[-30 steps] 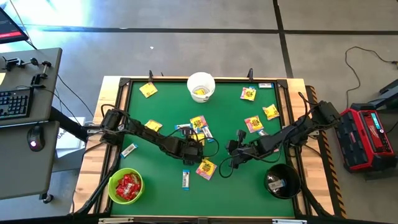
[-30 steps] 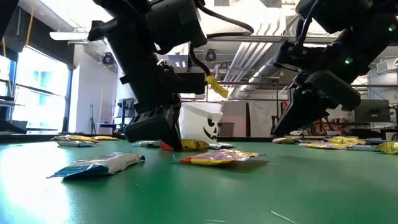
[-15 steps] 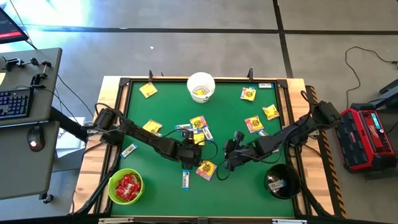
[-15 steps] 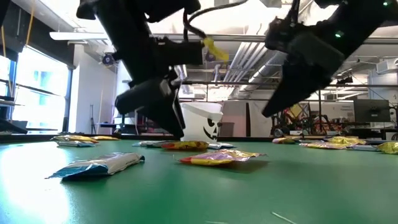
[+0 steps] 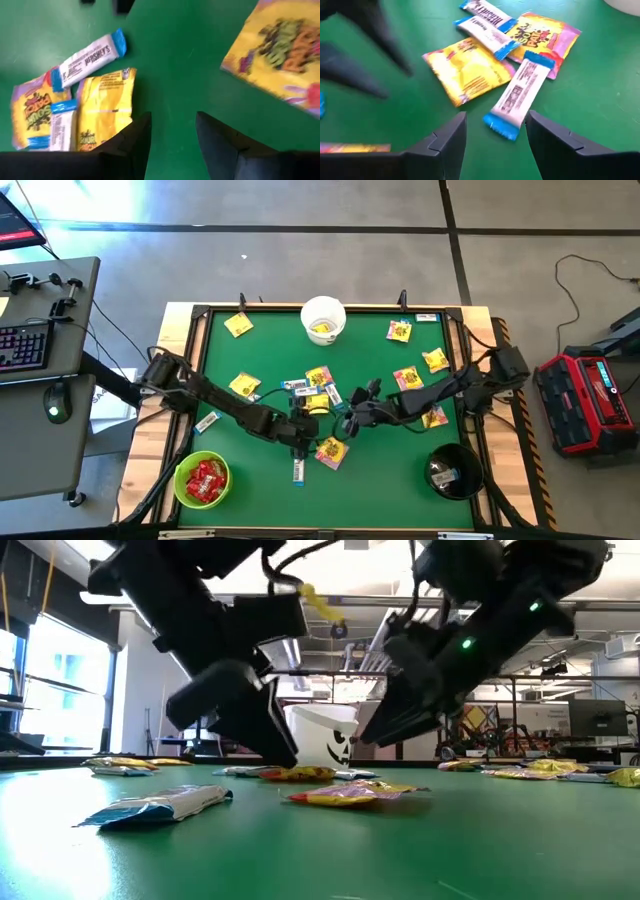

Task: Sort candy by brand, put in halloween buckets
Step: Put the white candy into the black bucket

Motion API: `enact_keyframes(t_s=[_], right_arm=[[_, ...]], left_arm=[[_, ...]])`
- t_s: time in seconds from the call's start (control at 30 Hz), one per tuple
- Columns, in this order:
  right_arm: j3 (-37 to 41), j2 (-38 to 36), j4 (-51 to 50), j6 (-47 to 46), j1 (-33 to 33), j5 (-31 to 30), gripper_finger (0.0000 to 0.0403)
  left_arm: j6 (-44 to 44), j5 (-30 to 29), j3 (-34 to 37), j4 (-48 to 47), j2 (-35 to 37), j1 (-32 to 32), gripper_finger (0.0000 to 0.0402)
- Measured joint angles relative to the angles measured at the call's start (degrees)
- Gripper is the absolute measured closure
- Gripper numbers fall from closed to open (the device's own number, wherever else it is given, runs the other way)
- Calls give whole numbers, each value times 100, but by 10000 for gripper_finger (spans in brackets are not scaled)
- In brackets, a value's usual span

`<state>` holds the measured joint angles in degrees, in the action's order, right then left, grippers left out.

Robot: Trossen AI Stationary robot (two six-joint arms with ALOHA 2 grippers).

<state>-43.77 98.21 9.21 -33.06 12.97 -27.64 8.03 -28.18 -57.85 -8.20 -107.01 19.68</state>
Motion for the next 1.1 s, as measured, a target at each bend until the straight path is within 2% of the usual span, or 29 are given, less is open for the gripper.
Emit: enact_keyframes(t_s=[0.27, 0.4, 0.63, 0.83, 0.93, 1.1], right_arm=[[-17, 461, 724, 588, -342, 9, 210], [-198, 677, 862, 457, -472, 72, 210], [-772, 1180, 306, -41, -788, -75, 187], [-1005, 1362, -131, -15, -920, 146, 168], [-1047, 1399, -301, -19, -918, 122, 181], [-1134, 1434, -431, 59, -920, 255, 228]], left_arm=[[95, 285, 1094, 1470, 798, 0, 254], [233, 336, 1620, 2209, 1292, 0, 254], [237, 267, 2341, 3048, 1933, 0, 254], [241, -4, 2452, 3445, 2028, -17, 254], [195, -54, 2519, 3530, 2038, -15, 255], [263, -22, 2563, 3617, 1980, -15, 255]])
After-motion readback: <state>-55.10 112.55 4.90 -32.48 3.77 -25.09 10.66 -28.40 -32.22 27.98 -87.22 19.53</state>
